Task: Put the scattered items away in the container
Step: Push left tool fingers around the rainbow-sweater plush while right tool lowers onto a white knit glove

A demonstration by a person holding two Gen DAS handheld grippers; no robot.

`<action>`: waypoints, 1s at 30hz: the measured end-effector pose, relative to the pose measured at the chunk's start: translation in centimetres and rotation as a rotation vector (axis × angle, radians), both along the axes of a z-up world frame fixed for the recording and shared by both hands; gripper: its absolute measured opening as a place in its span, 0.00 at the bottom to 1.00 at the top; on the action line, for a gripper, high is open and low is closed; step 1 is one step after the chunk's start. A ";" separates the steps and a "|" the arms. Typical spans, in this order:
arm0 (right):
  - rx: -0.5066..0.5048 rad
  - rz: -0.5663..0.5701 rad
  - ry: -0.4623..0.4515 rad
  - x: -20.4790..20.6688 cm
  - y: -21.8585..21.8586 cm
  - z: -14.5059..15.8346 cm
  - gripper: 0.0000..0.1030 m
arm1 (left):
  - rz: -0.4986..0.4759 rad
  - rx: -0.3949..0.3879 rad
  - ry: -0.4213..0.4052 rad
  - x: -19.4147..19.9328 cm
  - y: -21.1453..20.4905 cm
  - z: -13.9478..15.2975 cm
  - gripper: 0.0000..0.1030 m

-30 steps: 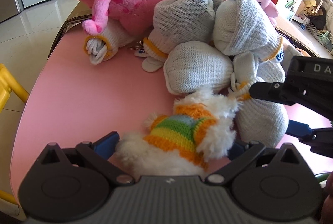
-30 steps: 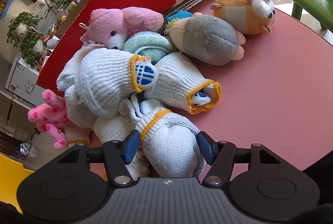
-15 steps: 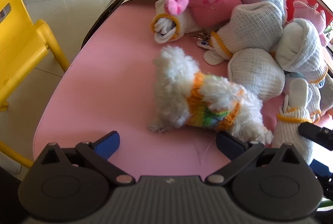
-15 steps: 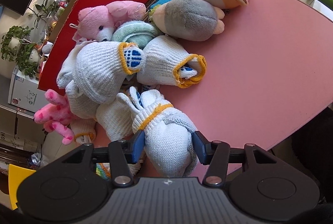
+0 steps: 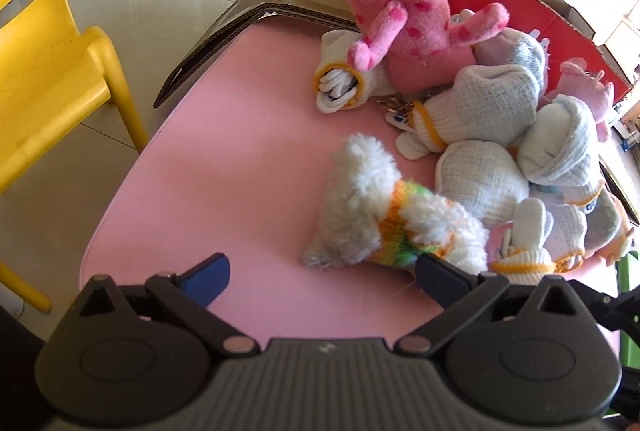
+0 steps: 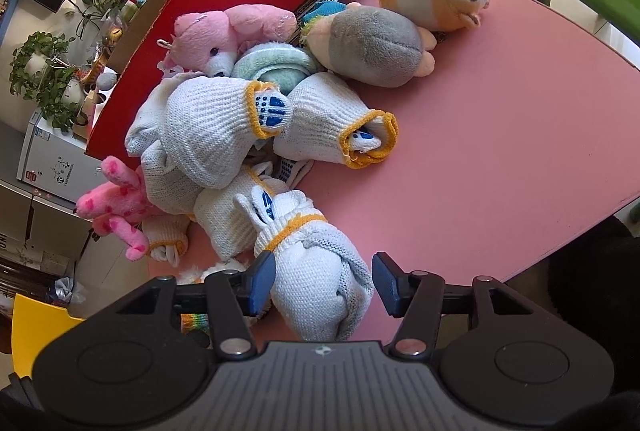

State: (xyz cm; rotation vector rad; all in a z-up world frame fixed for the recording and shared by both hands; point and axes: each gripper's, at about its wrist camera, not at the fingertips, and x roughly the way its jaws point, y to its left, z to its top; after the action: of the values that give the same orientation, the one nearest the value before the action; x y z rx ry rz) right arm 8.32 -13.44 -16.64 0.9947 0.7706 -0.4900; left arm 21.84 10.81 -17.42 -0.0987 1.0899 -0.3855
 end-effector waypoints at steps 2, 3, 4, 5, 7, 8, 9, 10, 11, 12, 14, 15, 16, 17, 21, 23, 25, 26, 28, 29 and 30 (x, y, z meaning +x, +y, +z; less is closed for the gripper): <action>0.006 -0.011 -0.001 0.0 -0.2 -0.1 0.53 | -0.022 -0.002 0.003 0.0 -0.4 0.0 1.00; 0.008 -0.014 -0.003 0.0 -0.2 -0.2 0.53 | -0.026 0.005 0.004 0.1 -0.5 -0.2 1.00; 0.007 -0.016 -0.005 0.0 -0.3 -0.2 0.53 | -0.023 0.015 0.007 -0.1 -0.6 -0.3 1.00; 0.005 -0.017 -0.007 0.0 -0.3 -0.3 0.53 | -0.012 0.021 0.013 0.1 -0.6 -0.5 1.00; 0.001 -0.014 -0.010 0.2 -0.2 -0.3 0.53 | 0.029 0.022 0.029 0.5 -0.3 -0.8 1.00; 0.000 -0.012 -0.011 0.2 -0.2 -0.4 0.53 | 0.048 0.017 0.036 0.7 0.0 -0.9 1.00; -0.001 -0.009 -0.014 0.3 -0.2 -0.5 0.53 | 0.065 0.014 0.041 0.9 0.2 -1.0 1.00; -0.002 -0.007 -0.016 0.4 -0.2 -0.5 0.53 | 0.082 0.017 0.044 1.2 0.4 -1.2 1.00; -0.003 -0.005 -0.015 0.5 -0.2 -0.6 0.54 | 0.094 0.023 0.044 1.4 0.5 -1.3 1.00; -0.005 -0.002 -0.015 0.6 -0.1 -0.7 0.54 | 0.106 0.031 0.044 1.6 0.6 -1.3 1.00; -0.007 -0.001 -0.014 0.7 0.0 -0.8 0.58 | 0.134 0.035 0.046 2.0 1.0 -1.6 1.00; -0.006 0.001 -0.014 0.8 0.1 -0.9 0.58 | 0.145 0.036 0.039 2.3 1.2 -1.6 1.00; -0.005 0.005 -0.015 0.9 0.1 -0.9 0.59 | 0.156 0.036 0.038 2.7 1.3 -1.6 1.00; -0.004 0.010 -0.016 1.0 0.2 -1.0 0.59 | 0.168 0.034 0.036 3.1 1.5 -1.7 1.00; -0.013 0.033 -0.015 1.3 0.5 -1.0 0.59 | 0.230 0.029 0.023 4.8 2.3 -1.7 1.00; -0.012 0.042 -0.014 1.4 0.6 -1.0 0.59 | 0.274 0.030 0.019 5.7 2.9 -1.7 1.00; -0.012 0.048 -0.014 1.4 0.7 -1.0 0.60 | 0.315 0.019 0.033 6.3 3.7 -1.8 1.00; -0.014 0.049 -0.014 1.4 0.7 -1.0 0.60 | 0.329 0.005 0.040 6.4 4.0 -1.8 1.00; -0.017 0.042 -0.012 1.5 0.6 -1.1 0.61 | 0.327 -0.013 0.044 6.4 4.2 -1.4 1.00; -0.016 0.037 -0.012 1.5 0.5 -1.1 0.62 | 0.315 -0.024 0.038 6.3 4.1 -1.1 1.00; -0.012 0.032 -0.011 1.5 0.5 -1.2 0.63 | 0.297 -0.039 0.024 6.0 3.8 -0.6 1.00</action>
State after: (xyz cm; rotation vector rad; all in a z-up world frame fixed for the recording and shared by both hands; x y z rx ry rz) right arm 9.80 -12.92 -17.84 0.9717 0.7719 -0.4608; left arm 27.81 14.60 -18.04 -0.2962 1.0725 -0.1390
